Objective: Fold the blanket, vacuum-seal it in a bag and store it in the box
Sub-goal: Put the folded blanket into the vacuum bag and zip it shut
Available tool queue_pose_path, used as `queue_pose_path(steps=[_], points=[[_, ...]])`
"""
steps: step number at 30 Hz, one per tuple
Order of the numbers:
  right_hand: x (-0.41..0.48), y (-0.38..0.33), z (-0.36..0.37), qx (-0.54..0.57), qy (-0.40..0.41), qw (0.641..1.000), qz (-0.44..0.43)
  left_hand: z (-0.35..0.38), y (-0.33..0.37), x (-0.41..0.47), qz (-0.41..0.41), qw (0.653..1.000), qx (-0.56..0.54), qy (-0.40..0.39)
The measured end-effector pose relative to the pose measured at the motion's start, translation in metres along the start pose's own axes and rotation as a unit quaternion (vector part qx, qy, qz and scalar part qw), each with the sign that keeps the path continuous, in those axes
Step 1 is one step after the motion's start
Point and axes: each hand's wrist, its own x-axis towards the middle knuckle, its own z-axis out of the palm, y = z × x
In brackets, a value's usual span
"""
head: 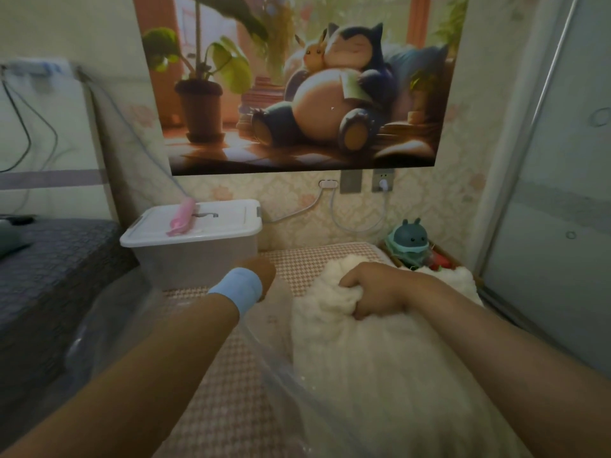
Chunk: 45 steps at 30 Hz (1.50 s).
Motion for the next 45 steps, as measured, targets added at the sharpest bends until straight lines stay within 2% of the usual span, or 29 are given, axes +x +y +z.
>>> queue_pose_path(steps=[2,4,6,7,11,13,16,19,23,26,29,30,31,34,36,37,38,40,41,43,45], points=[[-0.011,-0.001,-0.002,0.013,-0.008,1.000,-0.015,-0.002,-0.003,-0.006,-0.060,0.995,-0.082,0.014],[-0.020,-0.006,-0.004,0.019,-0.024,0.999,-0.041,-0.009,-0.008,-0.005,-0.124,0.972,-0.200,0.001],[-0.027,-0.016,-0.002,0.010,-0.037,0.997,-0.068,-0.018,-0.007,-0.004,-0.129,0.930,-0.343,-0.021],[-0.027,-0.022,0.001,0.006,-0.037,0.996,-0.083,-0.024,-0.003,-0.003,-0.109,0.920,-0.376,-0.020],[-0.016,-0.044,0.007,-0.022,-0.047,0.993,-0.103,-0.045,0.028,-0.012,-0.023,0.932,-0.355,0.075],[-0.012,-0.055,0.006,-0.051,-0.071,0.989,-0.116,-0.049,0.030,-0.016,-0.032,0.935,-0.335,0.114],[-0.018,-0.067,0.010,-0.087,-0.100,0.979,-0.153,-0.041,0.014,-0.011,-0.103,0.917,-0.374,0.089],[-0.026,-0.061,0.015,-0.051,-0.096,0.982,-0.151,-0.035,0.020,-0.004,-0.069,0.931,-0.352,0.070],[-0.008,-0.045,0.028,-0.016,-0.028,0.995,-0.090,-0.040,0.042,-0.004,0.048,0.942,-0.326,0.061],[0.014,-0.043,0.042,-0.061,-0.009,0.997,-0.053,-0.025,0.037,-0.006,0.097,0.884,-0.456,-0.034],[0.034,-0.050,0.055,-0.131,0.009,0.990,-0.043,0.004,0.021,-0.013,0.084,0.841,-0.531,-0.059],[0.039,-0.055,0.059,-0.166,0.032,0.985,-0.042,0.011,0.016,-0.018,0.074,0.819,-0.567,-0.043],[0.043,-0.059,0.062,-0.194,0.067,0.978,-0.038,0.019,0.012,-0.023,0.063,0.811,-0.581,-0.007],[0.047,-0.068,0.066,-0.219,0.226,0.947,-0.060,0.040,0.000,-0.041,-0.018,0.814,-0.566,0.134],[0.038,-0.068,0.065,-0.219,0.307,0.921,-0.101,0.047,-0.007,-0.059,-0.069,0.809,-0.558,0.174],[0.032,-0.065,0.066,-0.208,0.323,0.916,-0.118,0.045,-0.008,-0.070,-0.069,0.815,-0.556,0.150],[0.023,-0.063,0.065,-0.181,0.308,0.925,-0.128,0.043,-0.006,-0.082,-0.061,0.815,-0.567,0.100],[0.004,-0.063,0.064,-0.121,0.239,0.956,-0.121,0.035,0.005,-0.099,-0.031,0.827,-0.561,-0.012],[-0.003,-0.063,0.062,-0.089,0.214,0.967,-0.101,0.033,0.010,-0.100,-0.012,0.839,-0.543,-0.039],[-0.022,-0.067,0.060,0.022,0.167,0.985,-0.033,0.033,0.023,-0.104,0.021,0.853,-0.521,-0.028],[-0.035,-0.066,0.061,0.150,0.105,0.982,0.037,0.035,0.036,-0.105,0.049,0.860,-0.509,0.003]])
